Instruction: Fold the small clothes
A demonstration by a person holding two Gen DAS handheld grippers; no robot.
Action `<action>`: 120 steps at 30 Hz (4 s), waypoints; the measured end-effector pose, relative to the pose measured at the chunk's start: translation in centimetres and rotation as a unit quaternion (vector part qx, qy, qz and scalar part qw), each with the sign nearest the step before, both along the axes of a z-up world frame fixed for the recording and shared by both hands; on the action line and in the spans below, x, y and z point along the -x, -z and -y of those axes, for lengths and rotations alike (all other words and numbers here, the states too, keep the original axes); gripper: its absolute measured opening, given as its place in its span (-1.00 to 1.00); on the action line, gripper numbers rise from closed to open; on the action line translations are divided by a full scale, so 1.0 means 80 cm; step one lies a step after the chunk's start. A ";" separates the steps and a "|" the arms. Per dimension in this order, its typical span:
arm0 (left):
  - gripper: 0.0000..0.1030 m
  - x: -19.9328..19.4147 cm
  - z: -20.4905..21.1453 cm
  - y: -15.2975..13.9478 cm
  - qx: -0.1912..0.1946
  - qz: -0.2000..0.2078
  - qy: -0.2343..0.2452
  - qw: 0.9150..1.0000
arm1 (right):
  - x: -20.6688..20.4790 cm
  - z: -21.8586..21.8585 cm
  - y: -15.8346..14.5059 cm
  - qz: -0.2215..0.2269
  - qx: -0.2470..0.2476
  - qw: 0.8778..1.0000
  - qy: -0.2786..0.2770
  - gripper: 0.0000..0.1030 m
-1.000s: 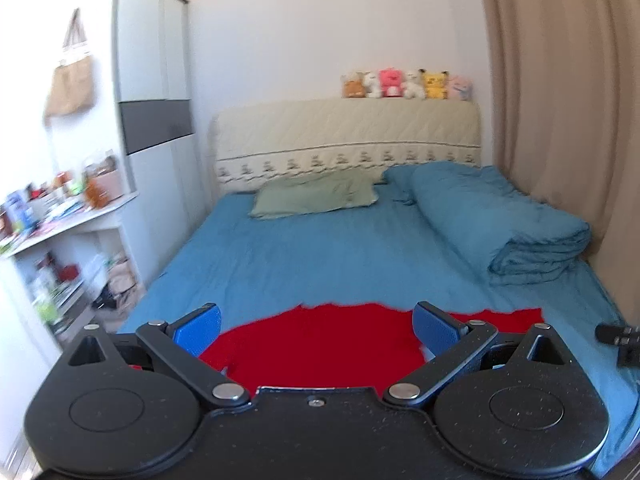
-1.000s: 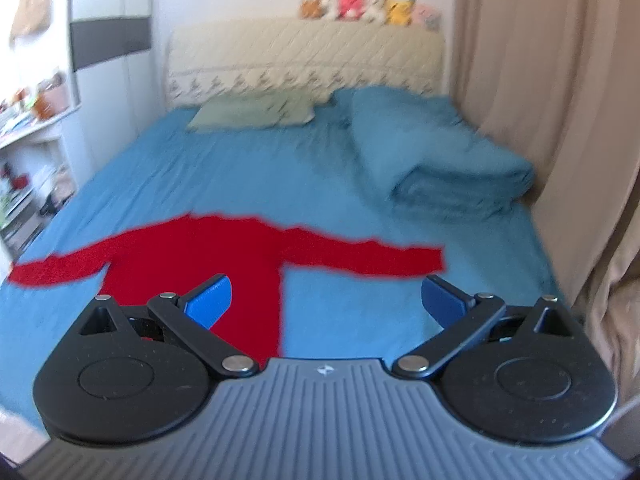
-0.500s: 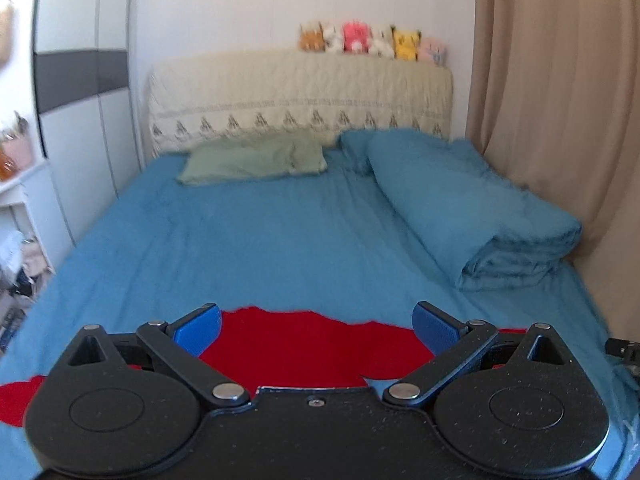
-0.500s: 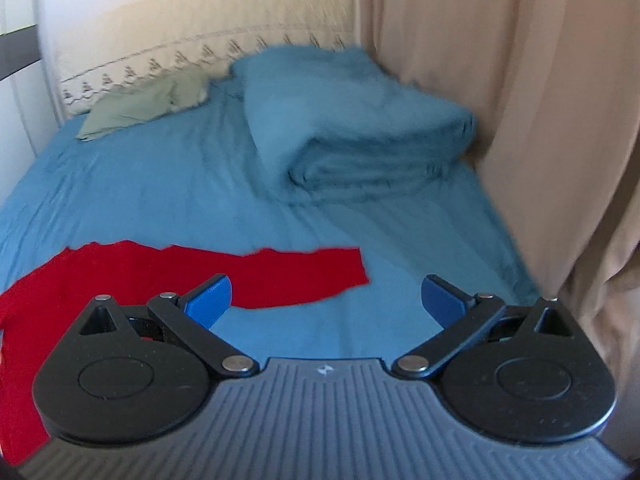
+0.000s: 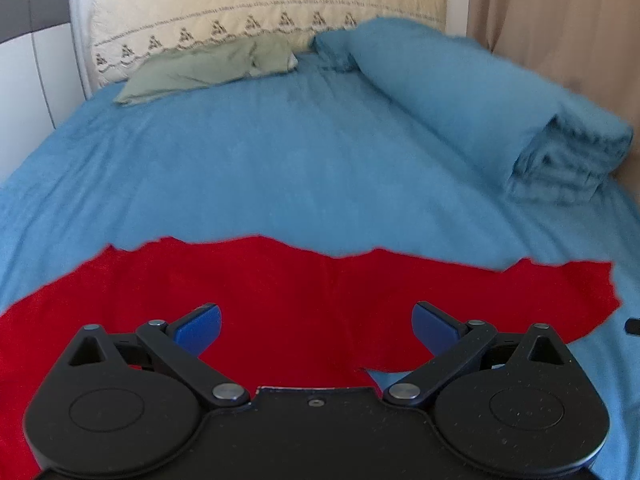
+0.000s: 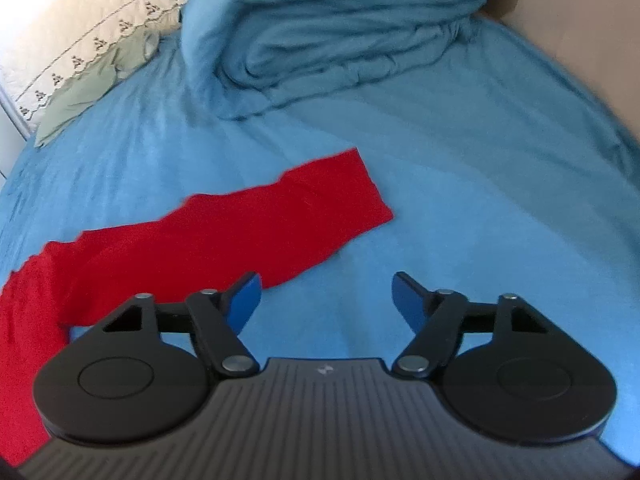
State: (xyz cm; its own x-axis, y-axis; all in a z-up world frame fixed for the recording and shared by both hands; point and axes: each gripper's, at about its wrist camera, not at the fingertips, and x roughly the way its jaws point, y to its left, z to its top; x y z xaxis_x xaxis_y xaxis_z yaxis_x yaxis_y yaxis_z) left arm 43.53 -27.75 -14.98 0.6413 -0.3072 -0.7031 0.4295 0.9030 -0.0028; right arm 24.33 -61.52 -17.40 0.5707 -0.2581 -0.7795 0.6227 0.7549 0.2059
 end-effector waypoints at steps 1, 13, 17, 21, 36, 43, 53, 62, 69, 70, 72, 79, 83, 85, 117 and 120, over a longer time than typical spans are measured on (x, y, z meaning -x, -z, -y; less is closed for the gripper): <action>0.99 -0.007 0.006 0.014 0.000 -0.004 -0.001 1.000 | -0.006 0.004 0.011 0.003 -0.001 1.000 0.001 0.61; 0.96 -0.059 0.028 0.105 0.004 -0.031 -0.021 0.999 | -0.052 0.020 0.080 0.037 0.043 0.998 0.026 0.04; 0.96 -0.070 0.030 0.121 0.001 -0.047 -0.029 0.998 | -0.056 0.022 0.080 0.046 0.054 0.997 0.041 -0.44; 0.99 -0.082 0.034 0.131 -0.021 -0.042 -0.032 0.998 | -0.061 0.008 0.060 0.065 0.063 0.995 0.034 -0.58; 0.93 -0.102 -0.188 0.014 0.044 0.002 -0.126 0.991 | -0.238 -0.270 -0.080 0.196 0.047 0.956 -0.211 -0.59; 0.96 -0.088 -0.363 0.005 0.044 0.033 -0.209 0.976 | -0.323 -0.492 -0.059 0.225 -0.031 0.915 -0.333 -0.59; 0.96 -0.095 -0.466 0.070 0.086 -0.018 -0.244 0.966 | -0.372 -0.649 0.052 0.140 -0.016 0.896 -0.421 -0.59; 0.95 -0.109 -0.453 0.077 0.138 -0.036 -0.183 0.973 | -0.307 -0.619 0.055 0.147 0.027 0.894 -0.423 0.42; 0.45 -0.128 -0.406 0.106 0.092 -0.060 -0.133 0.985 | -0.247 -0.561 0.061 0.134 0.045 0.904 -0.403 0.46; 0.40 -0.127 -0.400 0.108 0.081 -0.051 -0.130 0.987 | -0.245 -0.556 0.062 0.132 0.048 0.905 -0.400 0.46; 0.17 -0.125 -0.394 0.111 0.074 -0.043 -0.119 0.989 | -0.243 -0.548 0.064 0.130 0.047 0.908 -0.394 0.47; -0.84 -0.127 -0.397 0.111 0.072 -0.046 -0.124 0.989 | -0.246 -0.544 0.062 0.135 0.050 0.914 -0.379 0.47; -0.87 -0.117 -0.402 0.094 0.066 -0.017 -0.131 0.989 | -0.245 -0.547 0.058 0.137 0.053 0.913 -0.380 0.47; -0.87 -0.108 -0.409 0.081 0.055 0.011 -0.140 0.988 | -0.243 -0.549 0.055 0.138 0.052 0.913 -0.380 0.46; 0.89 -0.090 -0.425 0.134 0.045 0.015 -0.118 0.992 | -0.278 -0.423 0.100 0.078 0.125 0.946 -0.287 0.52; 0.89 -0.076 -0.431 0.125 0.025 0.017 -0.123 0.992 | -0.274 -0.427 0.097 0.074 0.127 0.949 -0.280 0.53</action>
